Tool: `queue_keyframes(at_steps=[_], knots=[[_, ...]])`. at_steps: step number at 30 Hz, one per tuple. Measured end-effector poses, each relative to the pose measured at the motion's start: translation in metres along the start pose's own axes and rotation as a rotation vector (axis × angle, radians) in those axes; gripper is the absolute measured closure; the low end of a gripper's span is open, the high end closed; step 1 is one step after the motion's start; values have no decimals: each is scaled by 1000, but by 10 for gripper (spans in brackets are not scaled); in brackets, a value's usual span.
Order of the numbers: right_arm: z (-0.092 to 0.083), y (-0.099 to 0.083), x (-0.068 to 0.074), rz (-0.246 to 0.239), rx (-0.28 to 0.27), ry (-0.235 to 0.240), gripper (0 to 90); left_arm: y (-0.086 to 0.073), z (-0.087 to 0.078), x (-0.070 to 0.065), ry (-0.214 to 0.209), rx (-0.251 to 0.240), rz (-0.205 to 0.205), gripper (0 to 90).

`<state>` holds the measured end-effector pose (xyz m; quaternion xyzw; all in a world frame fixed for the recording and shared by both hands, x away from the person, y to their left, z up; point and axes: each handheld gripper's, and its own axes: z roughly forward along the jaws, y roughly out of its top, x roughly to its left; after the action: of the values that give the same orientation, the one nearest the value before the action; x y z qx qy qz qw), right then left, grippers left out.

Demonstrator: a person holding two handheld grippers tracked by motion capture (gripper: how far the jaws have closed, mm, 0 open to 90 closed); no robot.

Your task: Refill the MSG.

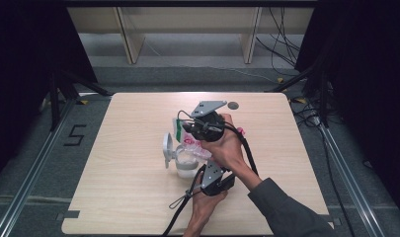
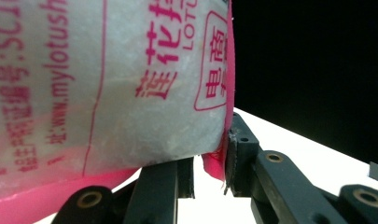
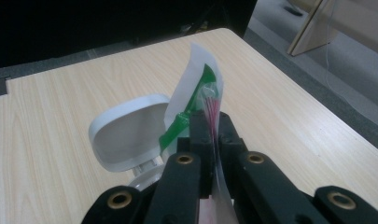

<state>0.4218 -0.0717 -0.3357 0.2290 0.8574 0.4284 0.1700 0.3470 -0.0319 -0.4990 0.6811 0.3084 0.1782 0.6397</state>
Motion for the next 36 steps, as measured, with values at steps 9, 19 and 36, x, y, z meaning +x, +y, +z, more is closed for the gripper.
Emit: queue_keyframes(at_steps=[9,19,36], knots=[[1,1,2,-28,-13,1,893,0,0,0,-4,-10,-7,757],[1,2,4,-13,-3,5,893,1,0,3,1,-2,-4,757],[2,4,4,-22,-12,4,894,1,0,5,-11,8,23,757]])
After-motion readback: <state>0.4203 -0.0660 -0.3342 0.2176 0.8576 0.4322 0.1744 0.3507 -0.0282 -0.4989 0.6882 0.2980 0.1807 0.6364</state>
